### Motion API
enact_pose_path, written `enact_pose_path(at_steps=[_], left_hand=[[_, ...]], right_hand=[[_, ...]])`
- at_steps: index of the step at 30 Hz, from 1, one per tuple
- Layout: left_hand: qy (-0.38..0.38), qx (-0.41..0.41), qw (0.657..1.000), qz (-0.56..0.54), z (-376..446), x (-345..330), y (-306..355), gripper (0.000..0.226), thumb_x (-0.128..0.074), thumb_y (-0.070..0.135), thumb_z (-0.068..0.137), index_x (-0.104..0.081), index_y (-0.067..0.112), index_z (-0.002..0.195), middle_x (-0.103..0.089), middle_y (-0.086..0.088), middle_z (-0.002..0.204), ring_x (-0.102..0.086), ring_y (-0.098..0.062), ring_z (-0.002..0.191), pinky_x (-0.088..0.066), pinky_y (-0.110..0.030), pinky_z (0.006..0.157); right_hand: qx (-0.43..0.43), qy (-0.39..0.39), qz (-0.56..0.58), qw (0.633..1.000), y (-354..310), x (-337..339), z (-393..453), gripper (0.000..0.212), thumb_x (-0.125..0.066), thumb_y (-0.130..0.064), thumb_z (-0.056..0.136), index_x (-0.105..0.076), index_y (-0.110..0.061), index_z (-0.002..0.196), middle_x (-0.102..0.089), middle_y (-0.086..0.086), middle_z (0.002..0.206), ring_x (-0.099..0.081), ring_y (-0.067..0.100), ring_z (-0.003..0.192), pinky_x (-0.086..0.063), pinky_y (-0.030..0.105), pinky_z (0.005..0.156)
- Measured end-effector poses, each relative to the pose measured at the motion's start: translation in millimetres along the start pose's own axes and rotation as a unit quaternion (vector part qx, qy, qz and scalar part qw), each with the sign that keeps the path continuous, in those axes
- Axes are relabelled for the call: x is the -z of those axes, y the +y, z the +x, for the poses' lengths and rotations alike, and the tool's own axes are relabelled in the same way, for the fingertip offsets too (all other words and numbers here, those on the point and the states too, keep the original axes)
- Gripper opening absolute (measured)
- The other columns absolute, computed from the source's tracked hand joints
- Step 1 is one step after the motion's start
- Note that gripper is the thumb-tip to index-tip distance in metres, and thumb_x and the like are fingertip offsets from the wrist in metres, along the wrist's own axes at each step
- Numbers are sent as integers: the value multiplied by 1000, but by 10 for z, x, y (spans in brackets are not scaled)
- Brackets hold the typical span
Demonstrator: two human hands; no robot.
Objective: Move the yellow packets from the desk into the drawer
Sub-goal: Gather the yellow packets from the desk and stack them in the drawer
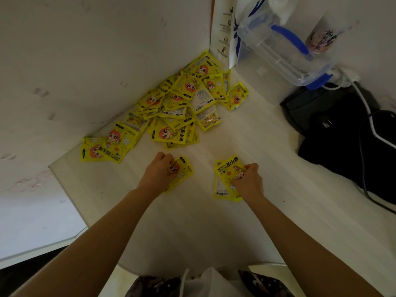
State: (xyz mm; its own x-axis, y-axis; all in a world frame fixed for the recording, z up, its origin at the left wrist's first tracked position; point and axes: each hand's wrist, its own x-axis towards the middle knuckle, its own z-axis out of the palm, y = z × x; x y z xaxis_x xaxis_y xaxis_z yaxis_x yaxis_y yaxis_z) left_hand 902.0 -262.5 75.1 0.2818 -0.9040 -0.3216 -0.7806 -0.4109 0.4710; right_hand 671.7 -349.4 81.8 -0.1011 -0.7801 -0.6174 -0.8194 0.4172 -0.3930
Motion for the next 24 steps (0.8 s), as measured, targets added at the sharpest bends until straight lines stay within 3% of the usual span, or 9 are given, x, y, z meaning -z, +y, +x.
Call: enact_pose_path(at_steps=[3,5,9,12,15,17,20,24], left_hand=[[-3,22,1000,-11,-42,14,-11,28,-68,15,82,-52,6,103,-56,-15,97,-56,-34,87,-40,-34,67],[0,47,998,-40,-80,20,-25,26,-66,14,82,-49,9,101,-60,-15,92,-58,-34,82,-45,-39,65],[12,93,989,-116,-168,27,-78,29,-66,14,82,-45,20,101,-61,-10,95,-62,-32,74,-55,-46,63],[34,125,974,-186,-207,46,-98,39,-69,13,81,-47,23,111,-59,-5,94,-65,-23,71,-55,-33,55],[55,158,953,-251,-258,67,-132,51,-72,13,80,-50,21,125,-59,-3,93,-64,-14,68,-48,-19,48],[61,176,949,-255,-296,78,-162,43,-74,12,78,-58,16,118,-62,-5,92,-64,-17,71,-48,-20,50],[66,218,938,-260,-335,77,-224,17,-74,11,76,-67,6,91,-66,-10,83,-61,-23,71,-44,-24,53],[92,245,901,-346,-412,109,-299,14,-73,11,77,-67,11,89,-68,-9,90,-64,-20,70,-48,-25,56]], right_hand=[[22,-20,2,1000,8,43,15,53,-76,-16,71,-47,-8,115,-59,13,106,-59,32,99,-47,35,71],[39,-24,18,999,16,59,21,53,-78,-18,71,-52,-4,115,-61,15,110,-60,32,100,-42,31,68],[52,-33,81,995,6,73,22,35,-80,-15,67,-66,0,96,-69,17,95,-66,32,89,-50,35,70],[55,-50,126,989,-12,59,18,24,-77,-10,70,-64,-7,90,-66,10,88,-63,28,83,-52,39,76],[69,-66,154,983,-33,19,36,25,-73,-14,78,-60,-14,100,-65,7,98,-64,26,91,-55,44,83],[71,-82,177,978,-49,-6,44,28,-70,-18,82,-59,-15,109,-67,6,106,-66,26,97,-56,49,85],[78,-100,187,974,-95,-38,45,30,-68,-18,85,-56,-16,112,-65,5,110,-65,25,99,-56,47,85],[105,-105,168,974,-204,-58,32,32,-72,-9,80,-50,-13,103,-60,4,101,-61,24,94,-51,36,75]])
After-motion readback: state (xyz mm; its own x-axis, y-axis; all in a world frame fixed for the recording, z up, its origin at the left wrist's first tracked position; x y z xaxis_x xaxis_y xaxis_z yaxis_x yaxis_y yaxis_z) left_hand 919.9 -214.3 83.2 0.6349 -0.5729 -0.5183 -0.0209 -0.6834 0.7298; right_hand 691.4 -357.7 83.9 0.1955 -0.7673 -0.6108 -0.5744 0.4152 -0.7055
